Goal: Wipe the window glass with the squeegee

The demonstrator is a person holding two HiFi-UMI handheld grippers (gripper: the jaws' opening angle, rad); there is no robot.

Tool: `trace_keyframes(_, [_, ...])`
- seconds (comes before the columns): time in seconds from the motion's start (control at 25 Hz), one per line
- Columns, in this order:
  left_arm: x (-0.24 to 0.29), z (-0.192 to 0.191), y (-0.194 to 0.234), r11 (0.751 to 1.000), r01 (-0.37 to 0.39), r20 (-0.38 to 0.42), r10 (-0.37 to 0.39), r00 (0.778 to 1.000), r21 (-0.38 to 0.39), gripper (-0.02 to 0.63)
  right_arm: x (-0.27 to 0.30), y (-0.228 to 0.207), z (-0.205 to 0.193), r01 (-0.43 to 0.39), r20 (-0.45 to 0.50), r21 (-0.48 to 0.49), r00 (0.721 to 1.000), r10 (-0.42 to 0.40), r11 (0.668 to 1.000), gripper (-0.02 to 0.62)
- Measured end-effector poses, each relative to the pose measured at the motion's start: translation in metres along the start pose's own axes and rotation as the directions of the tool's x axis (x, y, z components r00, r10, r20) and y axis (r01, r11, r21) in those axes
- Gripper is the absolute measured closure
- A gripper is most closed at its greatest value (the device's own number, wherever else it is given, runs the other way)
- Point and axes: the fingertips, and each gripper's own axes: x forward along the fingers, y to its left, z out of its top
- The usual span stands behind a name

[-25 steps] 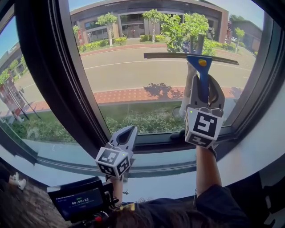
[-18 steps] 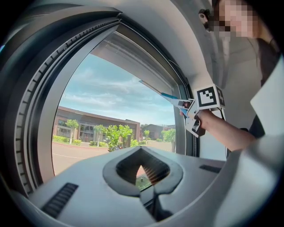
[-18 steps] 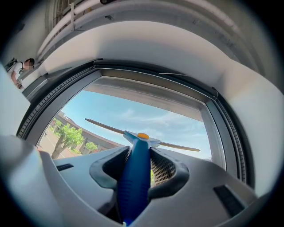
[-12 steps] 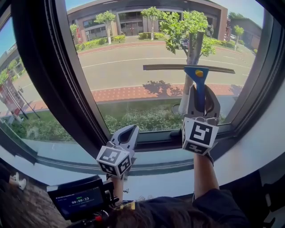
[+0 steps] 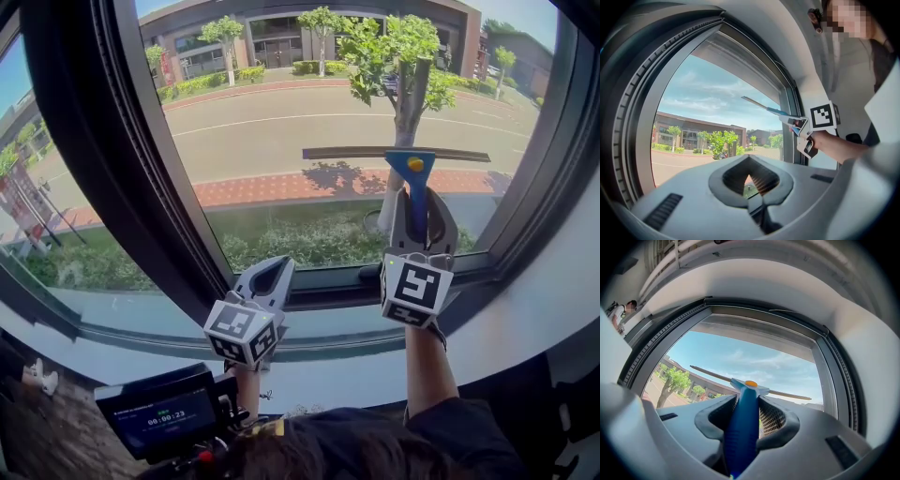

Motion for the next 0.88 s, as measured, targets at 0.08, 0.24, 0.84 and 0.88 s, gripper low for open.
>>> trace_keyframes(0.08, [-0.001,-0.002,0.001,1.000,-0.001,-0.004,0.001,1.000,0.000,0.604,-0.003,0.002,-0.008,-0.002,-0.010,-0.002,1.000,0.002,1.000,0.453])
trace_keyframes(0.24, [-0.001,-0.004,0.001,1.000,0.000,-0.008,0.000,1.000,0.003,0.604,-0.006,0.006,-0.020,-0.007,-0.033,0.005,0.999,0.007,1.000,0.453])
trace_keyframes(0.84, [-0.002,-0.010,-0.003,1.000,0.008,-0.033,-0.009,0.999,-0.007,0.604,-0.028,0.019,-0.064,-0.018,-0.108,0.038,0.994,0.022,0.999,0.453])
trace_keyframes(0.88, [-0.001,-0.010,-0.004,1.000,0.011,-0.037,-0.011,0.999,-0.005,0.604,-0.030,0.019,-0.066,-0.021,-0.114,0.035,0.993,0.025,0.999,0.453])
